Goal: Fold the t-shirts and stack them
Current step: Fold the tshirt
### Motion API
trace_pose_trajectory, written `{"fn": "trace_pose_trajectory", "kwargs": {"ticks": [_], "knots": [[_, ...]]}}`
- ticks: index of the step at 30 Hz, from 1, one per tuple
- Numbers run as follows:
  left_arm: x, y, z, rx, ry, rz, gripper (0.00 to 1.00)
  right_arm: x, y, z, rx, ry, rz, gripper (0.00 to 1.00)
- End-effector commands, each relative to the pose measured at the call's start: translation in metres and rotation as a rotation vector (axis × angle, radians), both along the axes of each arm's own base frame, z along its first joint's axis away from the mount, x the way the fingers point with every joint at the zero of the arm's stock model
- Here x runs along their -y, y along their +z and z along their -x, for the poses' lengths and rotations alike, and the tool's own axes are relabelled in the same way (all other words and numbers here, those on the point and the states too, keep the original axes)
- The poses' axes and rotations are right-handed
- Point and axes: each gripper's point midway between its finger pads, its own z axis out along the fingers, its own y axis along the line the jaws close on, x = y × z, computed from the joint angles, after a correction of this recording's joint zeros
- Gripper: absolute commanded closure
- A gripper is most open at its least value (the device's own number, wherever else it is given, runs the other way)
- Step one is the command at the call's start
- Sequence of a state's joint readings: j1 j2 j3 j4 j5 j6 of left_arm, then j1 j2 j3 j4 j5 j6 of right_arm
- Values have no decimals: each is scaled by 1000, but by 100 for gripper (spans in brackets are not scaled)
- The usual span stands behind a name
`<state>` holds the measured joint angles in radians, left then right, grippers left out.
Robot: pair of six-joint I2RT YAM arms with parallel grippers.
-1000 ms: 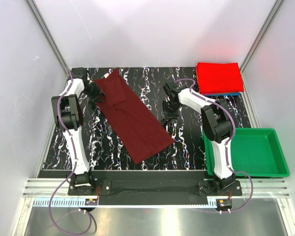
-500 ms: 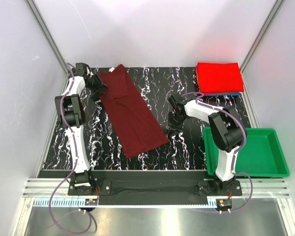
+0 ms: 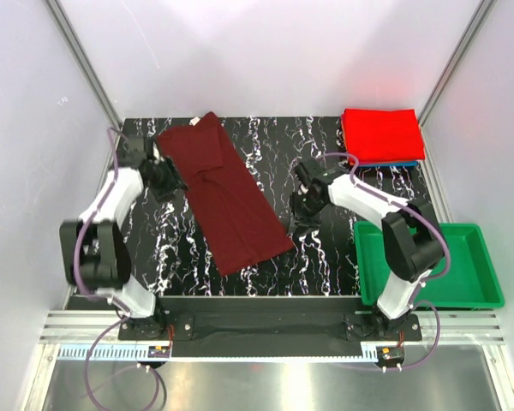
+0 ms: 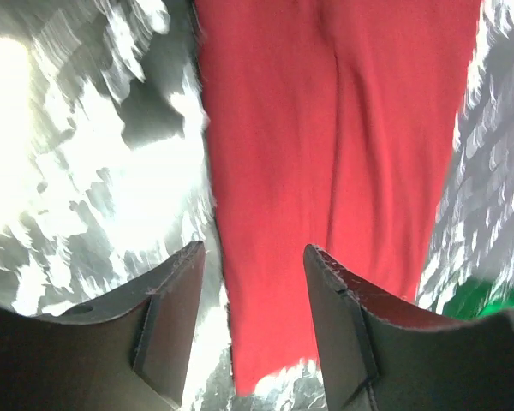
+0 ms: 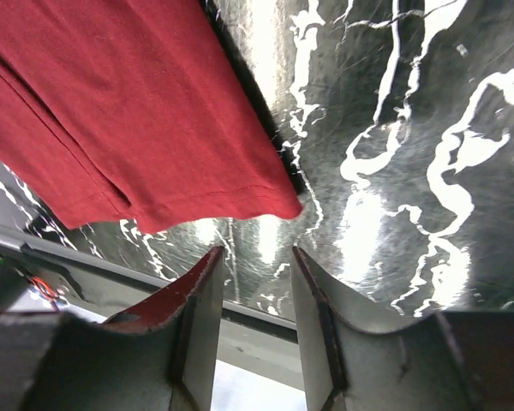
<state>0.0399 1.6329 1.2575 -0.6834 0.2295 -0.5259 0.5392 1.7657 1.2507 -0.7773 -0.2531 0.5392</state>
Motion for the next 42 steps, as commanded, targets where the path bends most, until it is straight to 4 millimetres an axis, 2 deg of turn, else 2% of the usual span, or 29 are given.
{"fn": "trace_pose_trajectory", "kwargs": {"ticks": [1, 2, 3, 4, 5, 7, 8, 10, 11, 14, 17, 23, 30, 36, 42], "knots": [[23, -14, 44, -8, 11, 22, 43, 13, 7, -4, 33, 82, -41, 54], [39, -15, 58, -23, 11, 46, 43, 13, 5, -7, 36, 91, -60, 54], [45, -24, 82, -46, 16, 58, 43, 15, -2, -8, 14, 92, -68, 53], [54, -24, 87, -37, 47, 103, 43, 15, -3, -9, -3, 103, -104, 54], [67, -30, 101, -50, 38, 127, 43, 13, -8, -12, -12, 114, -123, 54], [78, -42, 122, -30, 60, 179, 43, 9, -12, -13, -17, 139, -152, 55], [90, -44, 131, -40, 69, 210, 43, 6, -16, -15, -22, 152, -161, 55], [94, -56, 147, -60, 102, 221, 43, 2, -19, -14, -49, 159, -179, 57], [103, -59, 155, -68, 71, 219, 43, 0, -18, -15, -53, 163, -195, 57], [114, -79, 173, -126, 46, 192, 41, -2, -17, -12, -49, 171, -213, 56], [122, -91, 181, -178, 46, 195, 41, 0, -25, -7, -82, 169, -202, 56], [125, -98, 185, -198, 63, 177, 41, 5, -43, 4, -131, 150, -185, 58], [106, -113, 219, -295, 149, 125, 45, 6, -53, 10, -147, 144, -191, 60], [103, -112, 226, -302, 169, 131, 45, 5, -56, 10, -152, 142, -196, 60], [107, -116, 223, -307, 163, 135, 44, -1, -57, 5, -152, 140, -222, 60]]}}
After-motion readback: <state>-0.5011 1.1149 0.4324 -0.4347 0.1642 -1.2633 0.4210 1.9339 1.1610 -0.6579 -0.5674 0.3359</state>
